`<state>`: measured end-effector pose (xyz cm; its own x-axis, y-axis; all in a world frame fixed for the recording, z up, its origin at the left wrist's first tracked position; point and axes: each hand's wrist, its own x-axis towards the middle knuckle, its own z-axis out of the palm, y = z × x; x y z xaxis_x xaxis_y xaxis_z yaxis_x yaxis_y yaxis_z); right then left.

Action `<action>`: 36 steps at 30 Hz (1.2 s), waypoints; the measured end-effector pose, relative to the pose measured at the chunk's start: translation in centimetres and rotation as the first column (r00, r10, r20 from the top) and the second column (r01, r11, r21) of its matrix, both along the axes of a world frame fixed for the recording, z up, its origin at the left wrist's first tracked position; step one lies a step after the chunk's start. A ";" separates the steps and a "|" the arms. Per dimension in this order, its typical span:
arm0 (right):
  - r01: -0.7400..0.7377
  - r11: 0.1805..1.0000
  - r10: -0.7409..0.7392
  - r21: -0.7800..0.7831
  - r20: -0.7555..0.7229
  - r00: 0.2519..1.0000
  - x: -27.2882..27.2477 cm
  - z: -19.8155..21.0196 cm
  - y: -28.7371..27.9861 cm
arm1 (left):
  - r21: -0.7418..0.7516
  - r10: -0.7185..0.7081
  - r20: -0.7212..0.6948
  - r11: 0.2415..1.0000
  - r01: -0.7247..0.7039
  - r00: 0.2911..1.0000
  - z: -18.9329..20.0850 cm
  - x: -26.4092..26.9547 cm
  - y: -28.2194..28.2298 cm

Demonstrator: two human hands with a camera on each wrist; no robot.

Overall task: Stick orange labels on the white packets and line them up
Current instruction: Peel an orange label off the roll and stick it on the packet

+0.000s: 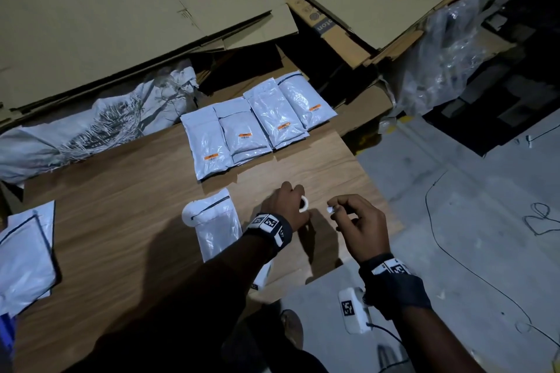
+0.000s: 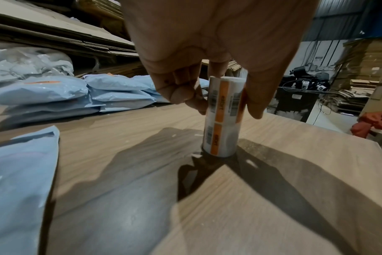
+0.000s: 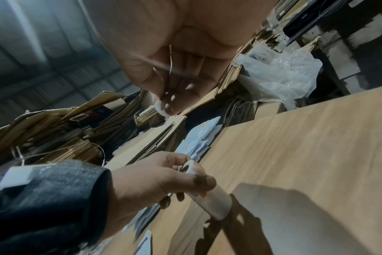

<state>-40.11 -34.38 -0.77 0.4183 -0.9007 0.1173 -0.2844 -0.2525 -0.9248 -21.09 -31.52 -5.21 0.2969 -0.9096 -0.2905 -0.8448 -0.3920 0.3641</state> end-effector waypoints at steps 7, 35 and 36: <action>-0.045 0.894 -0.070 0.445 0.239 0.969 1.2 0.3 0.0 | -0.167 0.047 0.054 0.985 -0.037 0.997 1.5 1.2 2.8; -0.428 0.880 0.418 0.205 0.094 0.904 15.7 4.1 10.5 | -0.318 0.165 -0.857 0.577 -0.752 0.489 6.8 8.5 21.6; -0.455 0.877 0.449 0.156 0.071 0.891 15.8 4.2 10.7 | -0.323 0.160 -0.856 0.576 -0.751 0.491 6.7 8.6 21.8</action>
